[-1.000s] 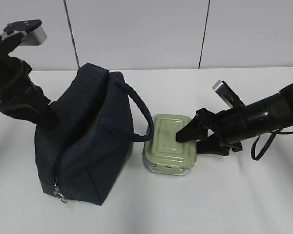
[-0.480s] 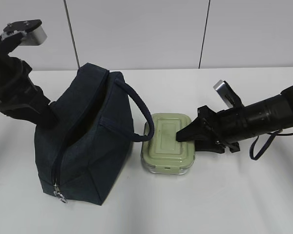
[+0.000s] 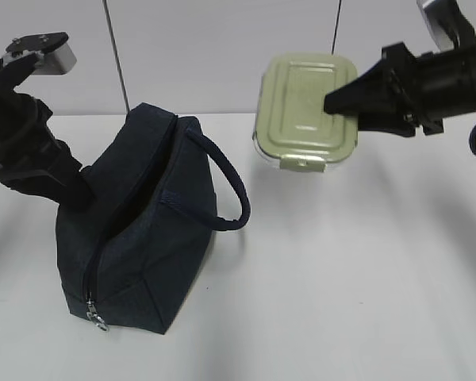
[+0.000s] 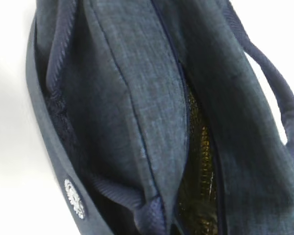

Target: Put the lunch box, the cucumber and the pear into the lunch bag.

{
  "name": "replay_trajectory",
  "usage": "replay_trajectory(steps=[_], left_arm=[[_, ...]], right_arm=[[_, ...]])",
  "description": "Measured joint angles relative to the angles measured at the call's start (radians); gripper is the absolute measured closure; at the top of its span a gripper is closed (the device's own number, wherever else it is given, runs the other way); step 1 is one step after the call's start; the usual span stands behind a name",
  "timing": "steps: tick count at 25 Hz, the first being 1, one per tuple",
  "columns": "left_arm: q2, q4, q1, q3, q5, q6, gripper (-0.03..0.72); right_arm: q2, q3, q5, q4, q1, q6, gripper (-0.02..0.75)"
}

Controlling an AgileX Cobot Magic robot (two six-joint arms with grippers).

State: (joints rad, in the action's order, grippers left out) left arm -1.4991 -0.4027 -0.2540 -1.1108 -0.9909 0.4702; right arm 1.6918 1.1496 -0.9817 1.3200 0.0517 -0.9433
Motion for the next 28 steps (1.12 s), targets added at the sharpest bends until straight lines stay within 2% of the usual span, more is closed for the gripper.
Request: replay_trajectory(steps=[6,10,13,16,22,24,28], left_arm=[[0.0,0.0,0.0,0.0,0.0,0.0,0.685],[0.0,0.0,0.0,0.0,0.002,0.0,0.685],[0.0,0.0,0.0,0.0,0.002,0.0,0.685],[0.0,0.0,0.0,0.0,0.003,0.0,0.685],[0.0,-0.001,0.0,0.0,0.008,0.0,0.685],[0.0,-0.001,0.0,0.0,0.009,0.0,0.685],[0.0,-0.002,0.0,0.0,0.017,0.0,0.685]], right_arm=[[-0.023,0.159,0.006,-0.019,-0.181,0.14,0.391],[-0.017,0.194,0.117,-0.016,-0.306,0.198,0.391],[-0.004,0.194,0.202,0.003,-0.364,0.216,0.391],[0.019,0.194,0.255,0.017,-0.4,0.218,0.391],[0.099,0.194,0.261,0.016,-0.423,0.234,0.391],[0.109,0.194,0.259,-0.048,-0.423,0.288,0.391],[0.111,0.195,0.224,-0.286,-0.423,0.445,0.391]])
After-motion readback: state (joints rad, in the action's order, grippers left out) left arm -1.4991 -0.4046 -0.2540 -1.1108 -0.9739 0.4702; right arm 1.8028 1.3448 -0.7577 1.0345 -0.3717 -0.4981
